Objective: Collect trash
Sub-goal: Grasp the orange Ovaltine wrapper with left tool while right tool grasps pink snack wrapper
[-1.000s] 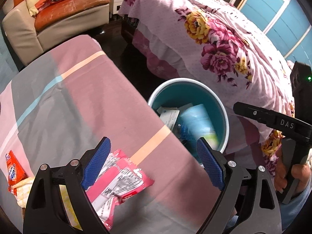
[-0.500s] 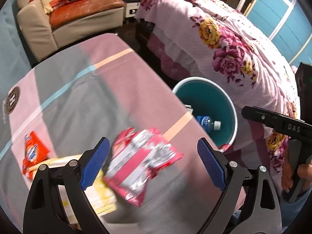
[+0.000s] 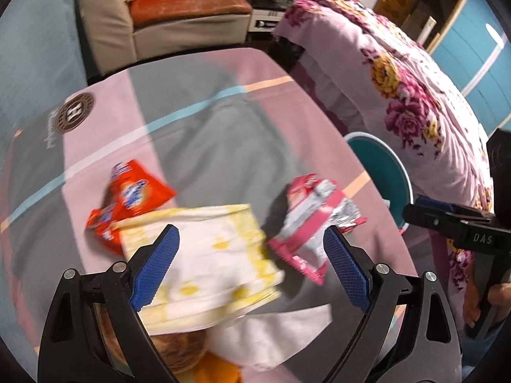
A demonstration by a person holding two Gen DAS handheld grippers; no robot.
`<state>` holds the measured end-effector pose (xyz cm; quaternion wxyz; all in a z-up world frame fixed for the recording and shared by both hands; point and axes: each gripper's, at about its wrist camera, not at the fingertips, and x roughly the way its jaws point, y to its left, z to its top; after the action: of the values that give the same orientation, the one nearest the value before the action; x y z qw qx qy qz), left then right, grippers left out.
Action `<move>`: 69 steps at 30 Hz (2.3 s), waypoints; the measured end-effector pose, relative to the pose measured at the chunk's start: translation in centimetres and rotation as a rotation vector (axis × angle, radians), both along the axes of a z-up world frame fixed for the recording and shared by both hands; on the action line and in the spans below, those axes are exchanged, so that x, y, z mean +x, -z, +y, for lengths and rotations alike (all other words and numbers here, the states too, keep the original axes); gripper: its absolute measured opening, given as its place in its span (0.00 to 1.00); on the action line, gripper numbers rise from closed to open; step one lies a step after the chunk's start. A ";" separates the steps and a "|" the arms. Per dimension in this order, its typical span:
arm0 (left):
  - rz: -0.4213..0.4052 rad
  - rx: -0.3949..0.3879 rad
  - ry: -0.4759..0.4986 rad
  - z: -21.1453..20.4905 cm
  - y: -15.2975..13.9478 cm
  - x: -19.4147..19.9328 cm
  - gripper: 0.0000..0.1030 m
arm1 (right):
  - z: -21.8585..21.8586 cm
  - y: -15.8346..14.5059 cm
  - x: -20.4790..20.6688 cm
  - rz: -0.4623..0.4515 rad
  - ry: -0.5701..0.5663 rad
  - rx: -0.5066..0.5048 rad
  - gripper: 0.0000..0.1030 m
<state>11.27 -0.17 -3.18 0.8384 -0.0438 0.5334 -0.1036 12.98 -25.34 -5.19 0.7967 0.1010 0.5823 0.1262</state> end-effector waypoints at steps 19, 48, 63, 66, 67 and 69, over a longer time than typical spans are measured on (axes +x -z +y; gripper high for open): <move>0.005 0.012 -0.110 9.3 1.0 0.5 0.89 | 7.5 4.6 2.3 0.154 -0.027 0.026 0.75; 0.120 0.066 -0.099 11.2 6.4 7.1 0.89 | 8.3 2.6 7.1 -0.012 -0.052 -0.029 0.23; 0.096 0.003 -0.219 15.5 5.9 5.1 0.72 | 8.4 3.2 7.9 -0.019 -0.051 -0.020 0.23; 0.083 0.008 -0.227 15.6 5.4 4.5 0.41 | 8.4 2.9 7.7 -0.031 -0.051 -0.019 0.23; 0.070 0.002 -0.236 15.7 5.1 4.5 0.40 | 8.3 2.8 7.6 -0.034 -0.051 -0.018 0.23; 0.044 0.024 -0.247 15.4 4.3 4.8 0.39 | 8.1 2.5 7.3 -0.041 -0.049 -0.013 0.23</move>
<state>16.12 15.24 -7.48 0.8334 -0.1015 0.5432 0.0078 20.32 -17.22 -7.66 0.8057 0.0788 0.5692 0.1439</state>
